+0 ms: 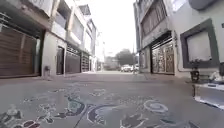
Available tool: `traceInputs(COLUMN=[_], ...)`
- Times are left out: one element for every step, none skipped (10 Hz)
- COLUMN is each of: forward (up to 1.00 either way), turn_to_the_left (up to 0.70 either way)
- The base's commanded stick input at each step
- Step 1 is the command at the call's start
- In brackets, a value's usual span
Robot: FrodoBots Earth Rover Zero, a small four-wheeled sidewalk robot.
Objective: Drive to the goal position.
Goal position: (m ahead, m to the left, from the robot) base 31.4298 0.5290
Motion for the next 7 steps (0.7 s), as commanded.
traceInputs(forward=[1.0,1.0,1.0,1.0,1.0,1.0,1.0], turn_to_the_left=[0.06,0.06,0.06,0.06,0.06,0.06,0.06])
